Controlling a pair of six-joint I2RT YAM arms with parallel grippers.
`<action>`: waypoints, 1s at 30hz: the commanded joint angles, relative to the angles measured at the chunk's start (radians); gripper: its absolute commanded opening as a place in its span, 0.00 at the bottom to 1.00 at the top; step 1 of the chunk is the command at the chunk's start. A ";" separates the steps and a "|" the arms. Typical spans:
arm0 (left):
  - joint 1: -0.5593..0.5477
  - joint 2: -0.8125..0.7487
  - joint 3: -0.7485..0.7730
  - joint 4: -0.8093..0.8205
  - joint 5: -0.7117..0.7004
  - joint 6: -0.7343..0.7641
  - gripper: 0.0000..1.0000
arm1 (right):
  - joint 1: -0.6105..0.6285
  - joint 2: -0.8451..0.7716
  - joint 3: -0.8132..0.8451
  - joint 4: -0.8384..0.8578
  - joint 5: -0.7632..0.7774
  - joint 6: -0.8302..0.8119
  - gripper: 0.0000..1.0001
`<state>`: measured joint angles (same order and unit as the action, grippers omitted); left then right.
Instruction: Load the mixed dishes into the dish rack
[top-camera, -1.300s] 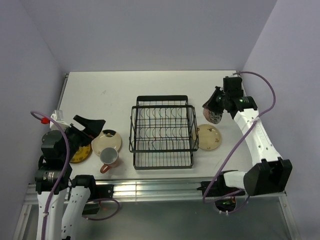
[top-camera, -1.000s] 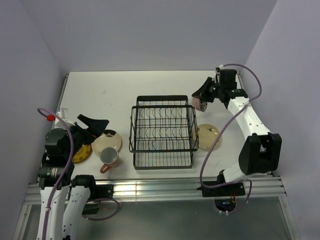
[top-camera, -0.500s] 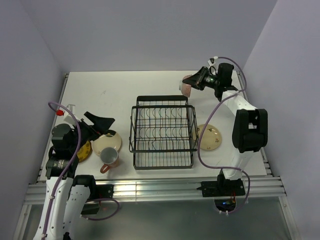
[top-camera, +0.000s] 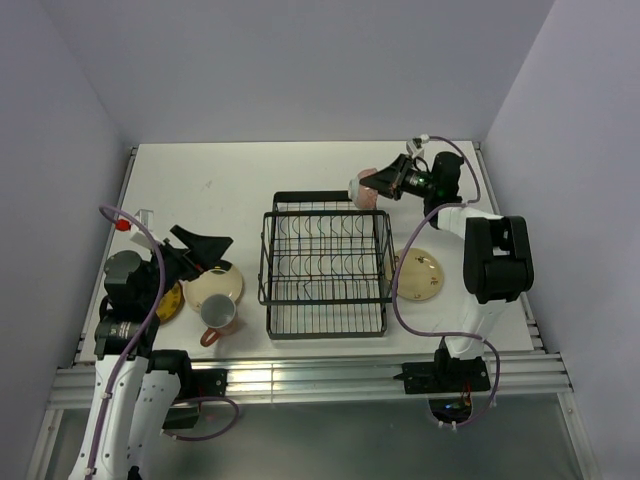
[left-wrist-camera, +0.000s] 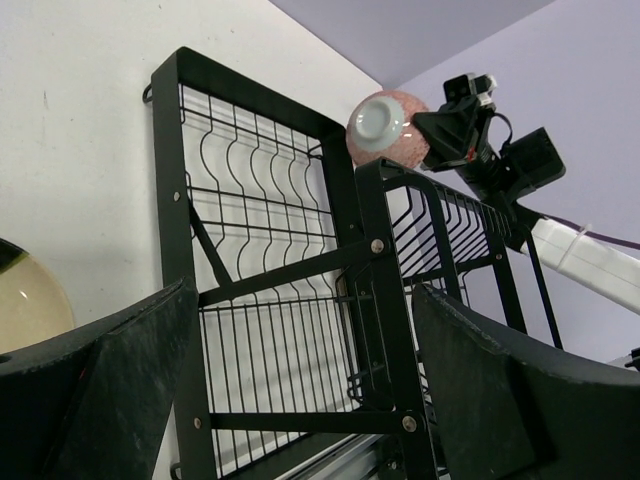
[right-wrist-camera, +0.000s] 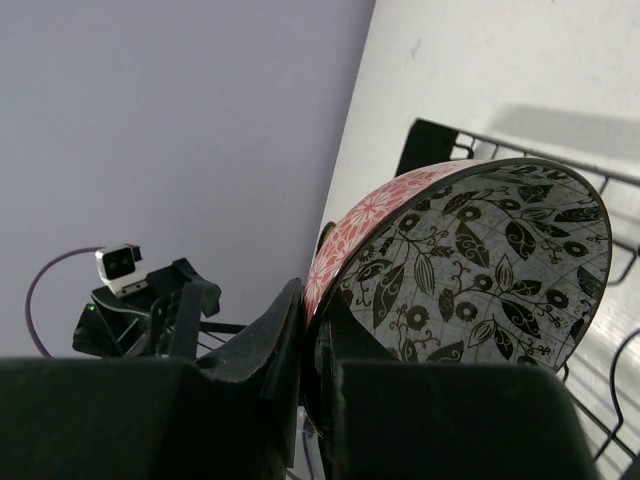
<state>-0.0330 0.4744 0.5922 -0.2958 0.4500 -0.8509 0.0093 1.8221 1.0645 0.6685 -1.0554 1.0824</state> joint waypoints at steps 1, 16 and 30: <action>0.004 -0.016 0.001 0.047 0.027 0.013 0.95 | 0.012 -0.049 -0.037 0.129 -0.035 -0.008 0.00; 0.004 -0.017 0.001 0.047 0.039 0.003 0.95 | 0.093 -0.069 -0.087 -0.004 -0.002 -0.156 0.00; 0.004 -0.019 0.004 0.047 0.046 0.007 0.95 | 0.115 -0.020 -0.070 -0.099 0.014 -0.257 0.00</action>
<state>-0.0330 0.4599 0.5922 -0.2932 0.4744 -0.8543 0.1158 1.8183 0.9741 0.5499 -1.0359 0.8726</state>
